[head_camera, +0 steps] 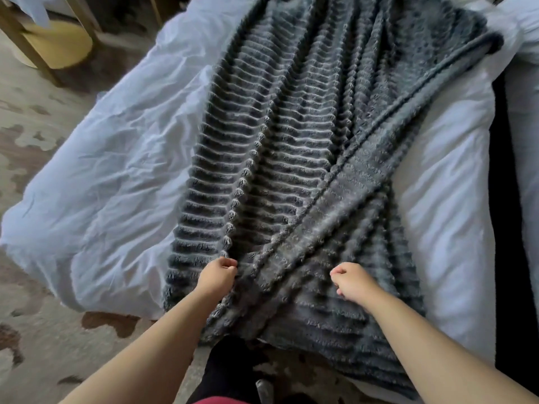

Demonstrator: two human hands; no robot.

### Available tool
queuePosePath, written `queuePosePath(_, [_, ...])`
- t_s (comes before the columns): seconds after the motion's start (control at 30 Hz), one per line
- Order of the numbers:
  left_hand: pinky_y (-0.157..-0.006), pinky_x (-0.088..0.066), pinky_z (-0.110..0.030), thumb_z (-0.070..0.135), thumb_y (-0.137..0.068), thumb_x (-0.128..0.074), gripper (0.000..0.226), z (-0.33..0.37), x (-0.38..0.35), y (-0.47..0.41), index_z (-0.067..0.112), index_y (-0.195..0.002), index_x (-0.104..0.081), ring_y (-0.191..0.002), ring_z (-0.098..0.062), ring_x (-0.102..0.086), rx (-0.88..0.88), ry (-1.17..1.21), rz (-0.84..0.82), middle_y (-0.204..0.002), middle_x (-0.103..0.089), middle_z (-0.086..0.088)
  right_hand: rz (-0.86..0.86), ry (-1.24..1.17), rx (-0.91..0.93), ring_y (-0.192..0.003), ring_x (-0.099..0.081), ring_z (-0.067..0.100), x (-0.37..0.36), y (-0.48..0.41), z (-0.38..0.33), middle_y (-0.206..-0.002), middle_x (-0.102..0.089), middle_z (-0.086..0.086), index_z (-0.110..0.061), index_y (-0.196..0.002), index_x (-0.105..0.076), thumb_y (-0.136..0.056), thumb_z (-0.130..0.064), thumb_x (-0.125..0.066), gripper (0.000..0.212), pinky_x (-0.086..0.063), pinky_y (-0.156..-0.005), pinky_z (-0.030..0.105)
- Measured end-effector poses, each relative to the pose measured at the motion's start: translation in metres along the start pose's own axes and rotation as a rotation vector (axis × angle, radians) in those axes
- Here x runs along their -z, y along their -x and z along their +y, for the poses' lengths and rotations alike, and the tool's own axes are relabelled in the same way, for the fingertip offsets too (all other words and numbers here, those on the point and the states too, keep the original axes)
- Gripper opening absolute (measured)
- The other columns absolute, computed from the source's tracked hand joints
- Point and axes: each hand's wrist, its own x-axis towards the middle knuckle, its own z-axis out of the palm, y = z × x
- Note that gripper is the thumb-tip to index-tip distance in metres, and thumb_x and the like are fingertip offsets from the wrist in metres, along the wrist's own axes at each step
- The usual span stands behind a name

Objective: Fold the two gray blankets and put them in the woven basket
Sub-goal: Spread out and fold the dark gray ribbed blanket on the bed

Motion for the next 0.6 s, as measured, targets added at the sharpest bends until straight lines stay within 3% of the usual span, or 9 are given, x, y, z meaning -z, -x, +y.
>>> queuePosePath(0.13, [-0.069, -0.045, -0.024, 0.022, -0.090, -0.058, 0.030, 0.015, -0.030, -0.025, 0.015, -0.117, -0.065, -0.084, -0.020, -0.064, -0.038, -0.131, -0.055, -0.099, -0.070, -0.005, -0.021, 0.001, 0.009, -0.091, -0.067, 0.030, -0.006, -0.026, -0.025, -0.084, -0.065, 0.003, -0.021, -0.074, -0.058, -0.091, -0.019, -0.048, 0.020, -0.044, -0.068, 0.028])
queuePosePath(0.23, [-0.086, -0.044, -0.024, 0.036, -0.086, -0.065, 0.043, 0.021, -0.049, -0.027, 0.014, -0.123, -0.060, -0.107, -0.021, -0.062, -0.044, -0.254, -0.142, -0.114, -0.068, -0.005, -0.063, 0.034, 0.036, -0.090, -0.067, 0.028, -0.005, -0.039, -0.038, -0.086, -0.067, 0.002, -0.024, -0.074, -0.058, -0.091, -0.021, -0.050, 0.019, -0.049, -0.072, 0.030])
queuePosePath(0.4, [-0.082, -0.050, -0.022, 0.022, -0.080, -0.075, 0.020, 0.035, -0.054, -0.011, 0.022, -0.099, -0.069, -0.086, -0.011, -0.063, -0.128, -0.095, -0.400, -0.091, -0.070, 0.003, -0.060, 0.056, 0.079, -0.095, -0.065, 0.032, 0.012, -0.068, -0.058, -0.093, -0.064, 0.008, -0.018, -0.088, -0.060, -0.092, -0.019, -0.050, 0.010, -0.049, -0.075, 0.035])
queuePosePath(0.5, [-0.081, -0.052, -0.023, 0.014, -0.080, -0.076, 0.014, 0.042, -0.048, 0.005, 0.017, -0.092, -0.069, -0.080, -0.007, -0.061, -0.200, 0.007, -0.469, -0.085, -0.067, 0.005, 0.068, -0.010, 0.041, -0.102, -0.058, 0.035, 0.022, -0.090, -0.078, -0.105, -0.061, 0.011, -0.008, -0.112, -0.055, -0.093, -0.034, -0.050, 0.033, -0.052, -0.089, 0.044])
queuePosePath(0.6, [-0.083, -0.052, -0.028, 0.012, -0.082, -0.073, 0.020, 0.042, -0.046, 0.023, 0.006, -0.101, -0.069, -0.082, -0.007, -0.060, -0.239, 0.141, -0.453, -0.088, -0.066, 0.002, 0.148, -0.161, -0.095, -0.102, -0.055, 0.034, 0.028, -0.106, -0.103, -0.126, -0.053, 0.013, -0.006, -0.134, -0.041, -0.089, -0.050, -0.052, 0.064, -0.052, -0.089, 0.047])
